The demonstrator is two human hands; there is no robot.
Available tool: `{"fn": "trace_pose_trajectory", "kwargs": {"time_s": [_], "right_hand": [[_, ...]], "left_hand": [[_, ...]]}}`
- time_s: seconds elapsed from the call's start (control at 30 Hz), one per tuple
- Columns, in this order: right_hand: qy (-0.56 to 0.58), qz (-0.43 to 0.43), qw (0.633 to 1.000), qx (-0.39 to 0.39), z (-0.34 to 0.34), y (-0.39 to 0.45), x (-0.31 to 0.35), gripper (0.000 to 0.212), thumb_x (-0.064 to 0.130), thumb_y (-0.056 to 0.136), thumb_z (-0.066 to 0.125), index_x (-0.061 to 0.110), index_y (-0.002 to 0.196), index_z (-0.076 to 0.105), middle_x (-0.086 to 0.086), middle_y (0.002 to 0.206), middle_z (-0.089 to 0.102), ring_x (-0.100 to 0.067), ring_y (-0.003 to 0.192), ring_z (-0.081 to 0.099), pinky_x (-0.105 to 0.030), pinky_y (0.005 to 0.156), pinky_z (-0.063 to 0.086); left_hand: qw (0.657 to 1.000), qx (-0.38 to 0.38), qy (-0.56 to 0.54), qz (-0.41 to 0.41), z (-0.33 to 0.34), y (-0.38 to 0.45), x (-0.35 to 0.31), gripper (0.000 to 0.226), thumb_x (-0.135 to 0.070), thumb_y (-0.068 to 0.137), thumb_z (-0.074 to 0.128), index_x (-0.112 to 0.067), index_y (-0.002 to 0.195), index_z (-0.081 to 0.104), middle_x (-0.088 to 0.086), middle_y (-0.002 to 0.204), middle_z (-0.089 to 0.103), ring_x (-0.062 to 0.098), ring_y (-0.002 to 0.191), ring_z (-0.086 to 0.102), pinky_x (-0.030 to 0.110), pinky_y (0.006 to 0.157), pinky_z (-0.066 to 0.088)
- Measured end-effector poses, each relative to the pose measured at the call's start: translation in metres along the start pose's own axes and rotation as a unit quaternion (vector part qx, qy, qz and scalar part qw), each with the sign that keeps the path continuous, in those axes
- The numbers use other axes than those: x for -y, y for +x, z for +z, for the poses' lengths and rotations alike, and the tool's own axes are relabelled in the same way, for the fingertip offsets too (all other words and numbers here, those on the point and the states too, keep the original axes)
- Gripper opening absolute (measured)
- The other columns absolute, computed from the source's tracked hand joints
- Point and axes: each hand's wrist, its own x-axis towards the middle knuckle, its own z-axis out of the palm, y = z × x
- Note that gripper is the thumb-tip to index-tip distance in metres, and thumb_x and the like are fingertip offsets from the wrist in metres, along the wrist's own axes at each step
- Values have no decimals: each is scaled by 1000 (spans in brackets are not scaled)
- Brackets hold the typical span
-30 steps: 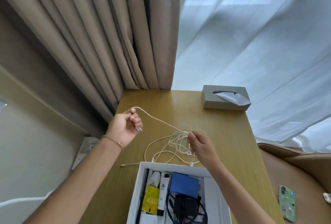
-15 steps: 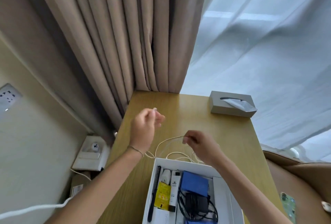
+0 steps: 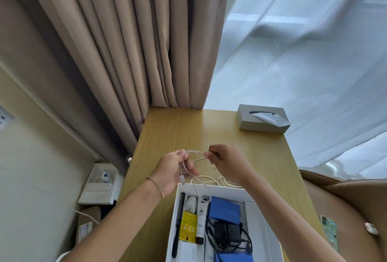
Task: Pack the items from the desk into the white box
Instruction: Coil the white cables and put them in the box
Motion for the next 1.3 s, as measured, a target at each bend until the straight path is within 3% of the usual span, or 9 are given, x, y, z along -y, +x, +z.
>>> {"fn": "trace_pose_trajectory", "kwargs": {"time_s": [0.27,0.43,0.6,0.7,0.83,0.97,1.1,1.2,1.3], "right_hand": [[100,153,981,-64,3,-8,-70,37,25,104,53,22,67,52,5,60,54,-9,54,45,-24,52,33],[60,119,991,-27,4,-7,-50,26,20,104,52,21,79,60,5,70,65,-17,64,61,-31,59,46],[24,-12,996,89,15,-5,14,19,22,102,55,23,89,68,14,76,66,0,64,59,-16,60,44],[62,-41,995,68,10,-4,34,14,26,98,65,24,85,72,15,61,64,1,52,59,-14,56,46],[61,-33,996,50,-4,-3,31,25,39,90,72,25,70,67,7,57,68,1,47,60,-17,57,52],[81,2,995,63,-14,-8,-2,30,42,91,68,18,72,65,5,56,60,-1,45,47,-17,46,41],[63,56,996,6,-18,-16,-50,23,28,99,61,27,76,62,10,64,62,-1,50,50,-13,49,39],[48,113,992,-42,-16,-21,-81,27,24,101,59,25,73,60,5,65,64,-12,57,56,-30,55,42],[21,147,987,-58,-11,-22,-96,25,25,101,57,23,78,63,3,71,68,-18,65,61,-31,57,43]], "left_hand": [[938,-216,-243,117,-91,9,-40,40,-4,101,23,-19,67,40,-7,38,36,8,31,37,29,63,43],[920,-297,-115,229,-86,8,-36,27,-12,105,32,-15,86,51,2,49,56,17,42,55,37,64,54],[911,-179,177,326,-16,1,-7,29,-31,108,34,-12,100,54,8,81,77,21,76,75,27,70,59],[883,-134,288,346,15,-4,9,23,-28,107,40,-14,96,54,2,77,74,14,69,72,26,63,58],[886,-40,364,284,16,-4,13,40,-18,107,41,-13,68,47,-6,57,46,14,54,40,35,55,36],[871,64,441,206,1,-2,-5,42,-16,106,39,-16,65,47,-5,60,43,14,57,38,30,57,34],[931,88,339,104,-40,-1,-26,41,-13,106,33,-17,67,45,-6,57,33,8,47,26,18,43,25],[991,35,103,76,-77,1,-40,34,-16,106,31,-14,73,40,-3,61,25,6,45,18,19,40,15],[994,-19,-65,88,-98,1,-47,32,-18,105,27,-14,76,40,-6,53,30,6,45,11,20,39,14]]}}
